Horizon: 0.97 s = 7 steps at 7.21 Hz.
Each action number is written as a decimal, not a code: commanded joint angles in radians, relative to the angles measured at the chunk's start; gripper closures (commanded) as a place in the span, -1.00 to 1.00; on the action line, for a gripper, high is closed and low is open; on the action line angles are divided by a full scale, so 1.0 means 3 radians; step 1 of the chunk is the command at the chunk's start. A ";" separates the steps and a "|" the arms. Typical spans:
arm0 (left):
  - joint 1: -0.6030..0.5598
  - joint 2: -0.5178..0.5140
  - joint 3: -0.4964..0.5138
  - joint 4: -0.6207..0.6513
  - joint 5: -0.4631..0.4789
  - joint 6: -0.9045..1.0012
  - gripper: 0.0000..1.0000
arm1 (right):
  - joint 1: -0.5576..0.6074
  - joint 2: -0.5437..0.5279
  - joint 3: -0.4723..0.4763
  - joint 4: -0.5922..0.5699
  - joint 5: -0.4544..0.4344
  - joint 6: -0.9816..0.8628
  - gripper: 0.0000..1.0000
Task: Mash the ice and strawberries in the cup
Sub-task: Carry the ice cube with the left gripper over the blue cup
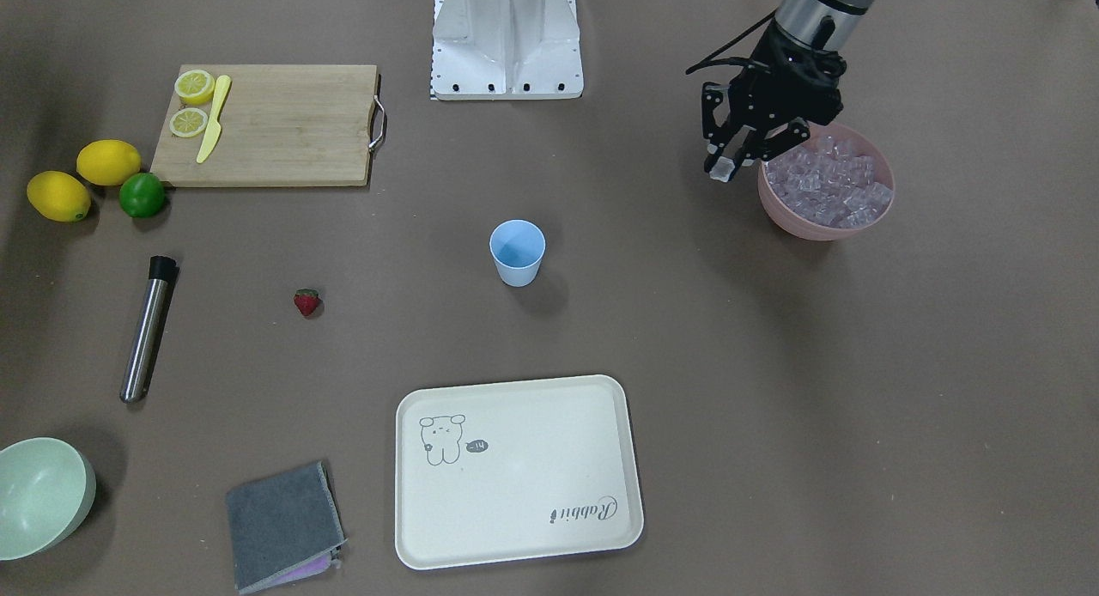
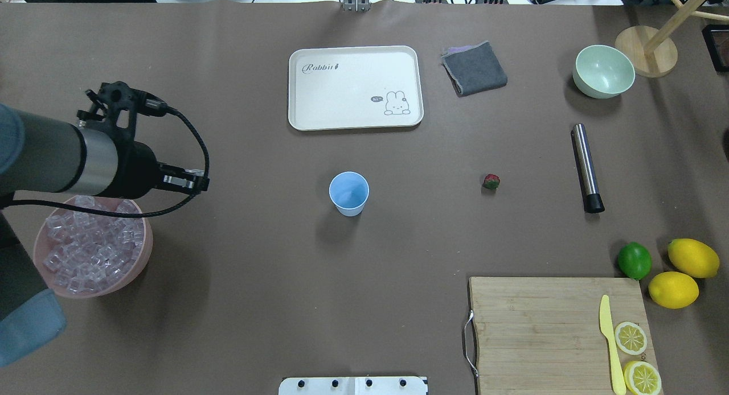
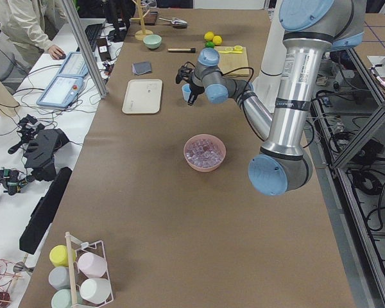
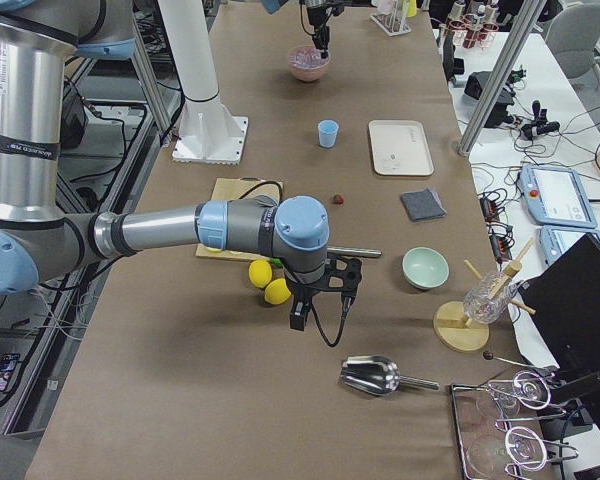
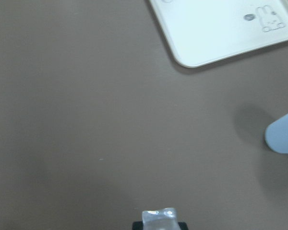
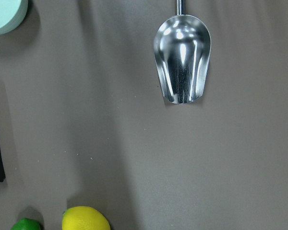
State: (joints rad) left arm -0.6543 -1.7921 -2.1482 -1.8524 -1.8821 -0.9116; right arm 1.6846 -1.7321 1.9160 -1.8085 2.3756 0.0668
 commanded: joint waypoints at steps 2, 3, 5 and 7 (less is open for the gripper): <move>0.0330 -0.0371 0.0196 0.0018 0.0301 -0.0050 1.00 | -0.0001 0.0001 -0.0010 0.0000 0.0017 0.0002 -1.00; 0.0375 -0.0402 0.0222 0.0013 0.0306 -0.0045 1.00 | -0.0001 0.0001 -0.0010 0.0000 0.0017 0.0002 -1.00; 0.0473 -0.0454 0.0278 0.0008 0.0312 -0.0034 1.00 | -0.0001 0.0006 -0.0010 0.0000 0.0022 0.0007 -1.00; 0.0763 -0.0794 0.0511 0.0013 0.0666 -0.0039 1.00 | -0.0001 0.0001 0.0010 0.0000 0.0017 0.0007 -1.00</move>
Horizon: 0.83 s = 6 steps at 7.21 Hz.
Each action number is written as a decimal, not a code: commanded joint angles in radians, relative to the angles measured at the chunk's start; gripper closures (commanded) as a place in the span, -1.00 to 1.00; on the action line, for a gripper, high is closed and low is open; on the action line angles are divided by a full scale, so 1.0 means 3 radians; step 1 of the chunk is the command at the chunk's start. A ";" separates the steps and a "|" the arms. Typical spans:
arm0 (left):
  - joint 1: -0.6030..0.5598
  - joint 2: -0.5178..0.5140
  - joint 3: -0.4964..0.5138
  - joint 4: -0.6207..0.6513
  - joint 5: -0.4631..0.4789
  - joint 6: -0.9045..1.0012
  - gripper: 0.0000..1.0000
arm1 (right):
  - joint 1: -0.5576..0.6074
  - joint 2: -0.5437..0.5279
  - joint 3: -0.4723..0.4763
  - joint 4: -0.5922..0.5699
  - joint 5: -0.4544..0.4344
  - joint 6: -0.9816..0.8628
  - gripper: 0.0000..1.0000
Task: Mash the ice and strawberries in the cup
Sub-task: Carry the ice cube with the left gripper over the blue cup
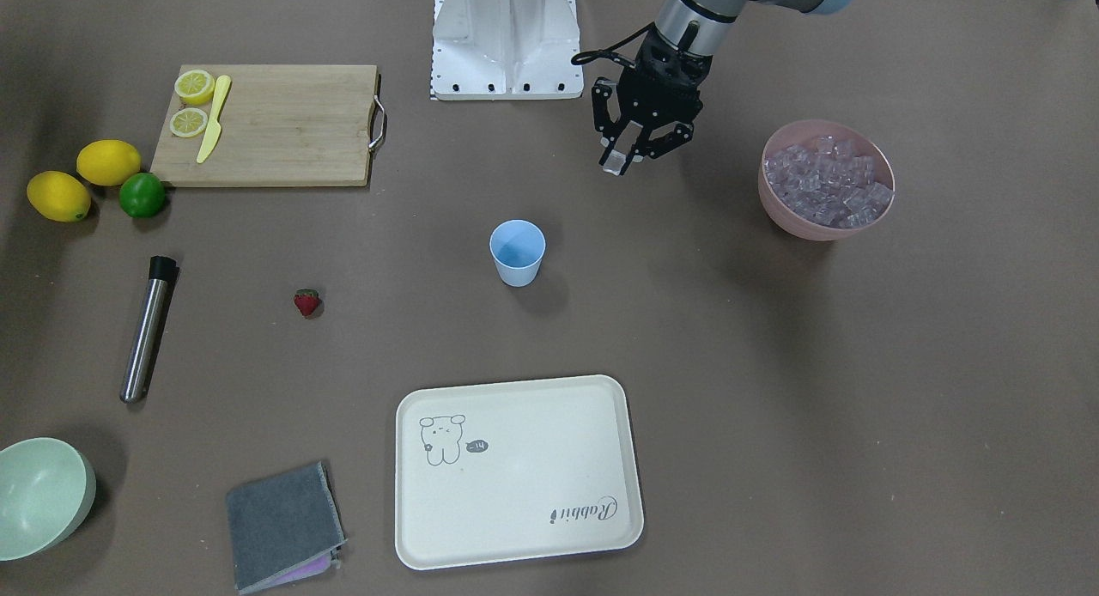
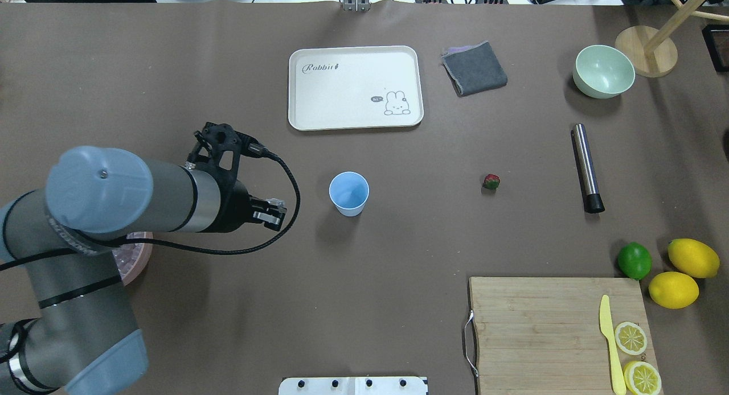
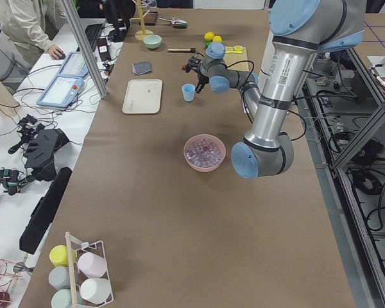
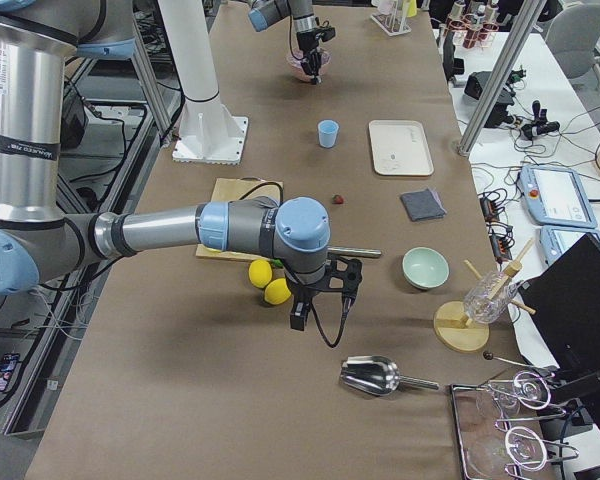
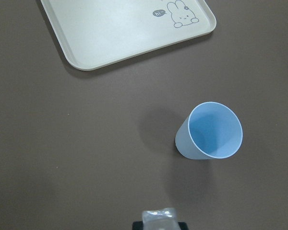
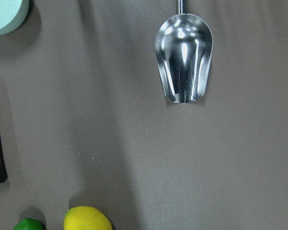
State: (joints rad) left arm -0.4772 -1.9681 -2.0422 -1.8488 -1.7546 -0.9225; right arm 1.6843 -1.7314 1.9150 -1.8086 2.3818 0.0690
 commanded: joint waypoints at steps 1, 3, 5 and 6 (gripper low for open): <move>0.0215 -0.0392 0.0322 -0.0004 0.0295 -0.0003 1.00 | 0.0000 0.0004 0.0013 0.0000 -0.0003 0.0000 -1.00; 0.0190 -0.0440 0.0380 -0.0024 0.0306 0.0027 1.00 | 0.0000 0.0009 0.0008 0.0000 0.0002 0.0000 -1.00; 0.0179 -0.0643 0.0634 -0.0040 0.0412 0.0022 1.00 | 0.0000 0.0029 0.0003 0.0000 -0.0003 0.0000 -1.00; 0.0179 -0.0685 0.0762 -0.0136 0.0454 0.0022 1.00 | 0.0000 0.0034 0.0003 0.0000 0.0002 0.0000 -1.00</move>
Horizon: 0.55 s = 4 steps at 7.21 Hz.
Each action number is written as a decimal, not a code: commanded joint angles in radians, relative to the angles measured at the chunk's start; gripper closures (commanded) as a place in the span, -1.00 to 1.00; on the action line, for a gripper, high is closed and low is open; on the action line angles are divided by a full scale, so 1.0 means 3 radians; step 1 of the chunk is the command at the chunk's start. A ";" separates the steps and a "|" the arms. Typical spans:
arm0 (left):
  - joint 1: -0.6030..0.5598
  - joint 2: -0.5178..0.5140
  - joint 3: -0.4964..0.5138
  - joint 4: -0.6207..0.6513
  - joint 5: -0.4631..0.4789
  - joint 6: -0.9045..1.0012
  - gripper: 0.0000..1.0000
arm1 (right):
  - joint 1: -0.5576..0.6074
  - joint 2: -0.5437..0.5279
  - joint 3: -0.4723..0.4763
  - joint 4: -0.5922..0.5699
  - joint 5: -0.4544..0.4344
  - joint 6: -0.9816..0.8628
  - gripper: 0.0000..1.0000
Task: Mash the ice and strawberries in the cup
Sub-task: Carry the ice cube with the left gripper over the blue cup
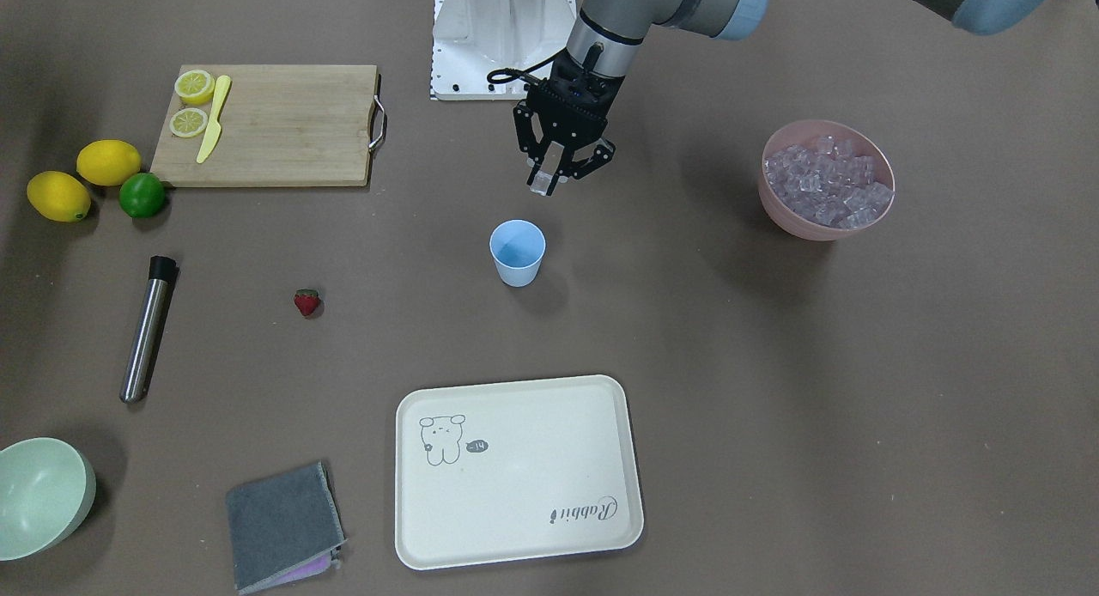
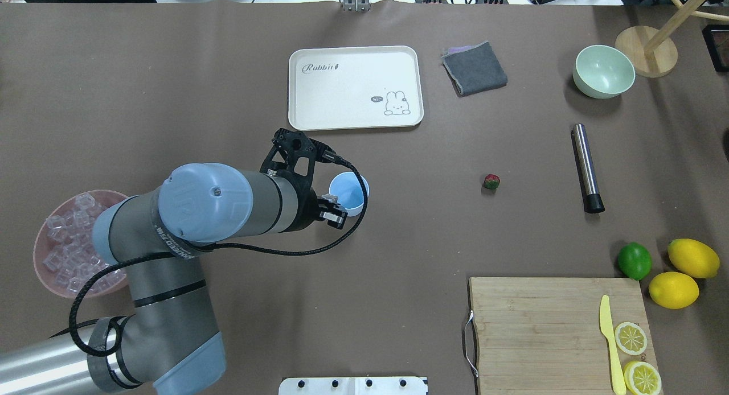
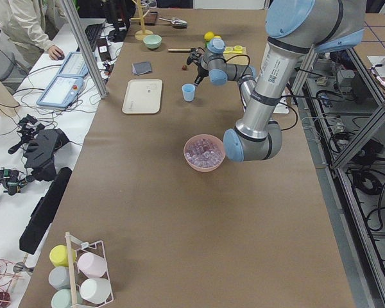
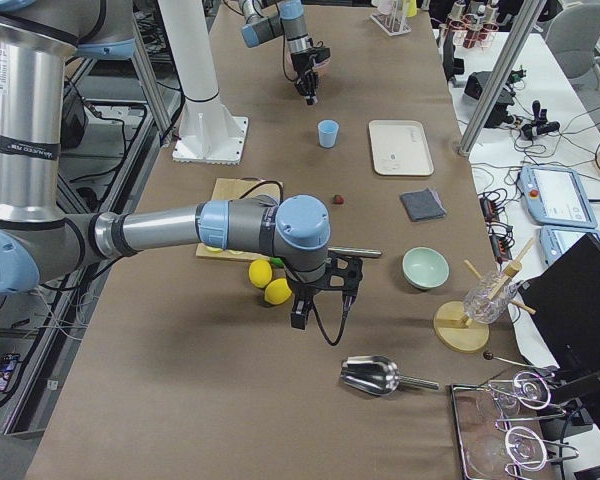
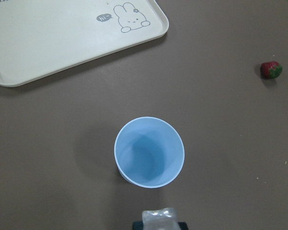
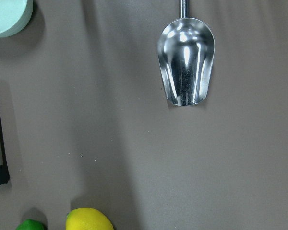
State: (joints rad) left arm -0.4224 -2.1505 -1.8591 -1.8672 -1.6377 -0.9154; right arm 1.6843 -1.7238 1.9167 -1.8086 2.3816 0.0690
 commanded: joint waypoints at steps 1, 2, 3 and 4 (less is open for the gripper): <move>-0.0003 -0.0087 0.0295 -0.0227 0.0069 -0.0011 1.00 | 0.0000 0.0009 -0.0002 0.0000 0.0002 0.0000 -1.00; -0.0003 -0.0097 0.0403 -0.0340 0.0095 -0.0011 1.00 | 0.0000 0.0009 -0.0002 0.0000 0.0002 0.0000 -1.00; -0.0003 -0.0148 0.0454 -0.0352 0.0110 -0.0017 1.00 | 0.0000 0.0014 -0.0002 0.0000 0.0002 0.0000 -1.00; -0.0003 -0.0199 0.0516 -0.0352 0.0110 -0.0017 1.00 | 0.0000 0.0014 -0.0002 0.0000 0.0002 0.0000 -1.00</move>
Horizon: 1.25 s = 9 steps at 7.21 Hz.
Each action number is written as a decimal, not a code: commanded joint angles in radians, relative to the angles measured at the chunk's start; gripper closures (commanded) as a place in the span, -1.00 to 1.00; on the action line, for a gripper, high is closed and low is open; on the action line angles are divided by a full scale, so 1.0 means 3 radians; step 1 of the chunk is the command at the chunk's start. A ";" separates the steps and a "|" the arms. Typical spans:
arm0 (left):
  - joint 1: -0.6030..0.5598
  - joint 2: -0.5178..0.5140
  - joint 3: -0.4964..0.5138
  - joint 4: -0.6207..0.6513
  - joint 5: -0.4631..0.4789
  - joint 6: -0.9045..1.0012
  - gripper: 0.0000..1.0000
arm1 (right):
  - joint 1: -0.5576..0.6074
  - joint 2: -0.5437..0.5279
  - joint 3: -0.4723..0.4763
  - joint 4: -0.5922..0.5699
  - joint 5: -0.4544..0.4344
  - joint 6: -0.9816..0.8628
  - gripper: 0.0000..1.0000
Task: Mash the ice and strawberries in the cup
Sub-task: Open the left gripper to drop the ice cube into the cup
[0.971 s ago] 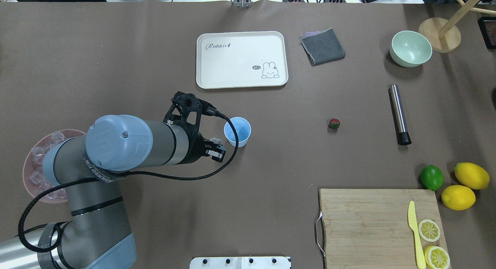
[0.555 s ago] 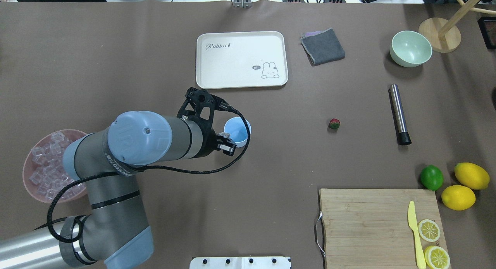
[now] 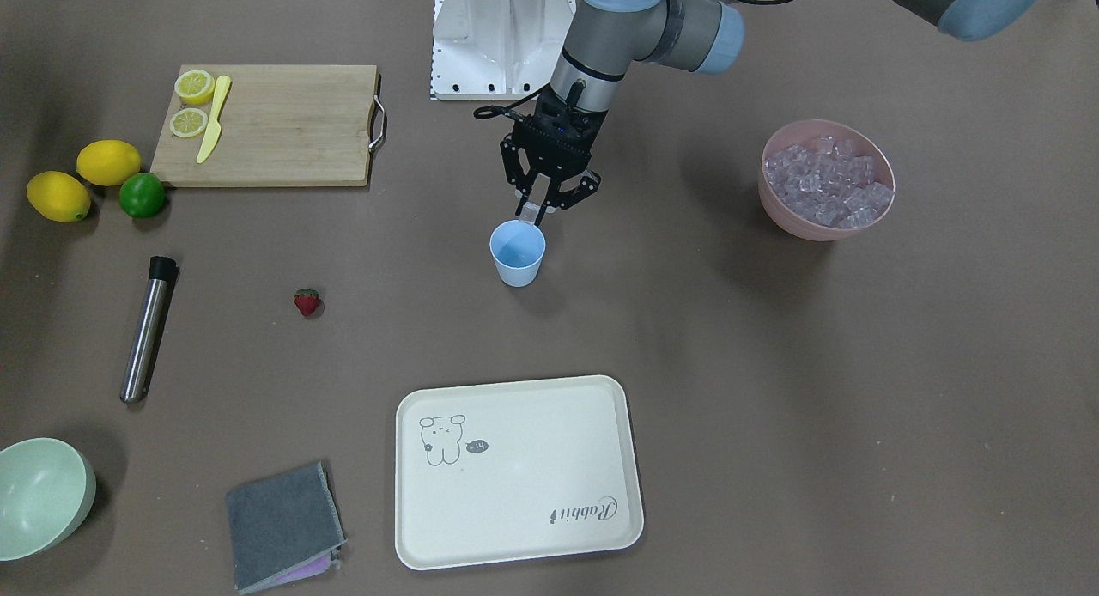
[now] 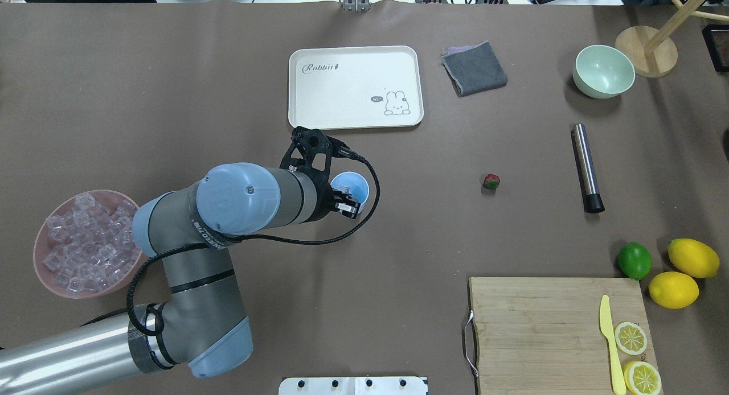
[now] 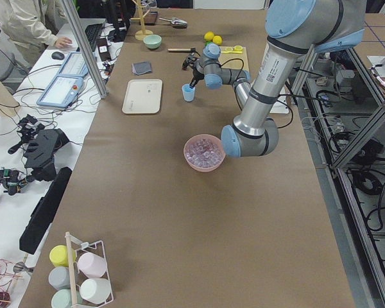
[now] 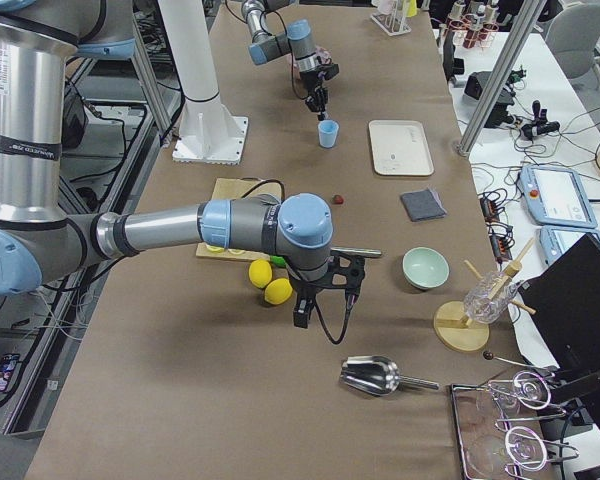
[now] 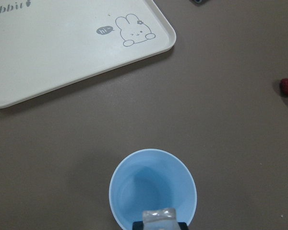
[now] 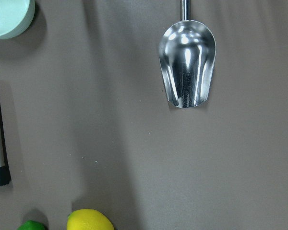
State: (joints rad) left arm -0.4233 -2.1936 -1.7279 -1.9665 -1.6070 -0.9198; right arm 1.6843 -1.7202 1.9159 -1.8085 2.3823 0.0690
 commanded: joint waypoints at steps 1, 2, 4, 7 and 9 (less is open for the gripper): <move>0.0000 -0.0102 0.0124 -0.0021 0.0008 -0.0002 1.00 | 0.0000 0.0002 0.0000 0.0000 0.0000 0.0000 -1.00; 0.0000 -0.0117 0.0150 -0.0026 0.0008 -0.0002 1.00 | 0.0000 0.0002 0.0000 0.0000 0.0000 0.0000 -1.00; -0.0036 -0.0143 0.0201 -0.0031 0.0008 -0.0002 1.00 | 0.0000 0.0002 -0.0005 0.0000 0.0005 0.0000 -1.00; -0.0067 -0.0148 0.0217 -0.0036 0.0008 -0.0002 1.00 | 0.0000 0.0002 0.0000 0.0000 0.0010 0.0000 -1.00; -0.0072 -0.0148 0.0217 -0.0036 0.0029 -0.0012 -0.14 | 0.0000 0.0002 0.0000 0.0000 0.0010 0.0000 -1.00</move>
State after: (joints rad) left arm -0.4434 -2.2378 -1.6633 -1.9773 -1.6031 -0.9218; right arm 1.6843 -1.7196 1.9158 -1.8086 2.3853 0.0690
